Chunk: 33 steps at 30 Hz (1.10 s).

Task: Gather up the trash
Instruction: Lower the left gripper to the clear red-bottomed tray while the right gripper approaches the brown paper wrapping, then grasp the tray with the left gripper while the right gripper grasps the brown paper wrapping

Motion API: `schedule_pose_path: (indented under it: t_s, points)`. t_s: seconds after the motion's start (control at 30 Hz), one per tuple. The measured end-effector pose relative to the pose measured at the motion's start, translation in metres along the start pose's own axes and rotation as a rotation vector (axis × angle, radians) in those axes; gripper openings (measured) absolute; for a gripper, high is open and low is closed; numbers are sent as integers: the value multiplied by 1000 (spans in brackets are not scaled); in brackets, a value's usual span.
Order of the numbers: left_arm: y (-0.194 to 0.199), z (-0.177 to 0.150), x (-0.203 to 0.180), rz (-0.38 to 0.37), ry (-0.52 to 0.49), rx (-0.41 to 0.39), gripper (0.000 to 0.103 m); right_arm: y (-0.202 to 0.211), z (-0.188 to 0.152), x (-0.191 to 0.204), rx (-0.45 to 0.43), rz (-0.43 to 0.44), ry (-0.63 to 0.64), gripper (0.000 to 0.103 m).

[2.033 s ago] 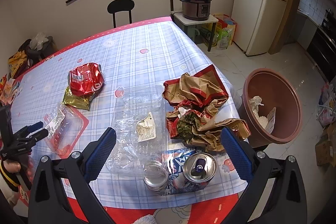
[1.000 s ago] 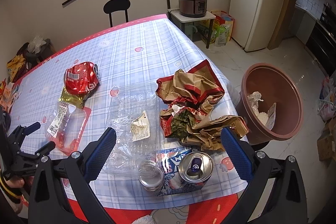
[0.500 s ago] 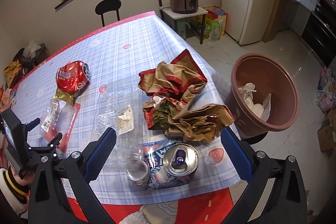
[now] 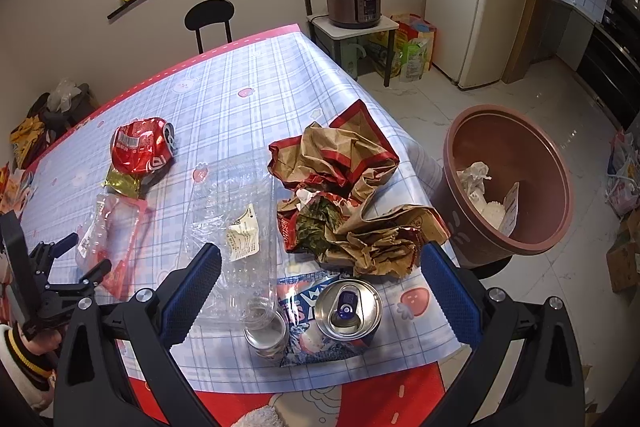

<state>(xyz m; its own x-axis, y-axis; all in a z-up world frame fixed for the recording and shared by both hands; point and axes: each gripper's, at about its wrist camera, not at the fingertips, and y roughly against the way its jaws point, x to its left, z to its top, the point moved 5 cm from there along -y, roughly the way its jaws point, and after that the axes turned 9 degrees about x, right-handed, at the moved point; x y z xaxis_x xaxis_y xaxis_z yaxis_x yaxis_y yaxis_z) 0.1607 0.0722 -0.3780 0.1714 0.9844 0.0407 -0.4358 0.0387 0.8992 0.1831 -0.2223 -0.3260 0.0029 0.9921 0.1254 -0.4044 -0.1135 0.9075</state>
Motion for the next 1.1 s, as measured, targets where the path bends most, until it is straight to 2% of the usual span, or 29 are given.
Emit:
schedule_pose_path:
  t_s: [0.23,0.33,0.47,0.67,0.73,0.83,1.1]
  points:
    - [16,-5,26,-194,208,-10,94,0,2,7,1,15,21,98]
    - [23,-9,35,-257,292,-25,94,-3,1,13,20,48,35,98]
    - [35,-13,41,-300,355,-63,94,-8,-2,27,44,104,72,98]
    - [53,-16,39,-344,390,-100,94,-25,-10,67,95,160,206,98]
    - [58,-18,40,-356,401,-110,94,-33,-12,74,109,154,227,95]
    - [64,-20,41,-362,407,-120,94,-38,-6,64,106,130,186,89]
    - [74,-23,50,-361,429,-142,94,-24,40,-11,-23,-9,15,88]
